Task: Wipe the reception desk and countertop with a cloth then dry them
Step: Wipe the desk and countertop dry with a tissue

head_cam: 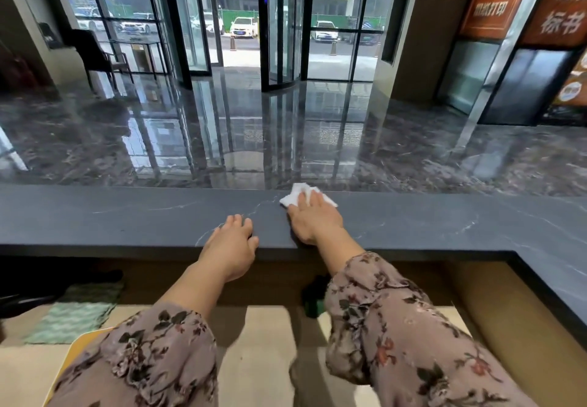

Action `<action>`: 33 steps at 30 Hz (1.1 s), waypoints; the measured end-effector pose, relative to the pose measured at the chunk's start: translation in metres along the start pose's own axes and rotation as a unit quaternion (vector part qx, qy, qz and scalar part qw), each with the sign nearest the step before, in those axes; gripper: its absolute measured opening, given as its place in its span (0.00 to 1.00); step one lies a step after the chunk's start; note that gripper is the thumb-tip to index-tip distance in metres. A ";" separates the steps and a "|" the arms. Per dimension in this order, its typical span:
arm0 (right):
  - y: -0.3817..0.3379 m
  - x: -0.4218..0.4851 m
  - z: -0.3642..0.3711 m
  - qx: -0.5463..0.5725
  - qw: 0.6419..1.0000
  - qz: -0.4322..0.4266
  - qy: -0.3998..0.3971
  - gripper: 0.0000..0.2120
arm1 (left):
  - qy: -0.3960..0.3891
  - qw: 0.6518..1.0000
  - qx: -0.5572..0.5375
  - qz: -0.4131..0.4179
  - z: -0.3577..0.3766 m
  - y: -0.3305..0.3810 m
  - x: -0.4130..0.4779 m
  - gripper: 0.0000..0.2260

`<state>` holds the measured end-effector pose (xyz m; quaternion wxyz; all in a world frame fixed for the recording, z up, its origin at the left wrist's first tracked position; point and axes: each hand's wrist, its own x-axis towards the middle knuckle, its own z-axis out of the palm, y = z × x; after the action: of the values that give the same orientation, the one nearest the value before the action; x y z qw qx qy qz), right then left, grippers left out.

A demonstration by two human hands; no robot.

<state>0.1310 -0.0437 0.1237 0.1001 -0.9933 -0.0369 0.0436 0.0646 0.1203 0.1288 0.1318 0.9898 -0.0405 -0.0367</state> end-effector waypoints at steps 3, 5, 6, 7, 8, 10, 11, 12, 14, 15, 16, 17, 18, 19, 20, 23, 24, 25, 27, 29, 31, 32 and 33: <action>0.078 -0.002 -0.014 0.018 0.992 0.085 0.091 0.26 | -0.004 1.000 0.004 0.001 0.000 -0.001 0.000 0.21; 0.136 -0.011 -0.024 -0.005 0.984 0.144 0.107 0.28 | -0.004 1.000 0.004 0.001 -0.001 -0.001 -0.001 0.22; 0.163 -0.020 -0.030 -0.016 0.980 0.165 0.108 0.28 | -0.003 1.000 0.004 0.003 0.000 0.000 -0.001 0.22; 0.184 -0.028 -0.035 -0.013 0.976 0.192 0.105 0.28 | -0.002 1.000 0.003 0.003 0.000 0.000 -0.001 0.21; 0.199 -0.035 -0.040 0.001 0.970 0.224 0.095 0.28 | -0.002 1.000 0.002 0.004 0.000 0.000 -0.001 0.21; 0.209 -0.044 -0.047 0.027 0.959 0.271 0.082 0.29 | -0.003 1.000 0.002 0.003 0.000 0.000 0.000 0.21; 0.206 -0.042 -0.046 0.030 0.957 0.277 0.080 0.30 | -0.006 1.000 0.004 0.001 0.000 0.000 0.000 0.21; 0.197 -0.040 -0.046 0.030 0.960 0.268 0.079 0.30 | -0.008 1.000 0.005 -0.001 0.001 0.001 0.000 0.21; 0.168 -0.030 -0.042 0.037 0.972 0.222 0.073 0.31 | -0.005 1.000 0.004 -0.004 0.001 0.001 0.000 0.22; 0.149 -0.026 -0.039 0.037 0.978 0.194 0.072 0.31 | -0.001 1.000 0.004 -0.005 0.001 0.001 -0.001 0.22; 0.126 -0.023 -0.036 0.029 0.984 0.160 0.073 0.31 | 0.002 1.000 0.005 -0.005 0.001 0.001 -0.001 0.22; 0.100 -0.021 -0.031 0.021 0.989 0.130 0.069 0.30 | 0.003 1.000 0.006 -0.005 0.001 0.001 -0.001 0.22; 0.075 -0.018 -0.026 0.017 0.993 0.098 0.062 0.30 | 0.002 1.000 0.009 -0.005 0.002 0.001 -0.001 0.22; 0.051 -0.015 -0.021 0.014 0.996 0.069 0.050 0.30 | 0.002 1.000 0.010 -0.004 0.002 0.001 0.000 0.22; 0.029 -0.015 -0.016 0.012 0.998 0.046 0.034 0.30 | 0.002 1.000 0.008 -0.003 0.002 0.001 0.000 0.22; -0.014 -0.021 -0.004 -0.004 1.000 -0.004 -0.001 0.30 | 0.011 1.000 0.002 -0.002 0.003 0.001 0.001 0.22; -0.022 -0.026 -0.002 -0.010 1.000 -0.021 -0.006 0.30 | 0.013 1.000 0.002 -0.004 0.003 0.001 0.001 0.22; -0.026 -0.032 0.000 -0.016 0.999 -0.036 -0.012 0.30 | 0.011 1.000 0.003 -0.006 0.003 0.000 0.001 0.22; -0.023 -0.043 0.000 -0.023 0.997 -0.064 -0.022 0.29 | 0.003 1.000 0.003 -0.005 0.002 -0.002 0.002 0.22; -0.004 -0.056 -0.002 -0.023 0.997 -0.068 -0.016 0.29 | -0.002 1.000 -0.001 -0.004 0.001 -0.002 0.002 0.22; 0.029 -0.068 -0.007 -0.004 0.999 -0.049 0.007 0.28 | -0.006 1.000 -0.002 -0.007 -0.001 -0.002 0.000 0.21; 0.050 -0.073 -0.010 0.002 0.999 -0.035 0.021 0.28 | -0.009 1.000 0.001 -0.008 -0.002 -0.001 -0.001 0.21; 0.074 -0.079 -0.012 -0.001 0.999 -0.020 0.037 0.27 | -0.011 1.000 0.007 -0.009 -0.003 0.000 -0.002 0.21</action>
<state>0.0588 -0.1247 0.1270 0.1014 -0.9934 -0.0529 0.0050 0.0630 0.1215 0.1317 0.1241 0.9905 -0.0329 -0.0486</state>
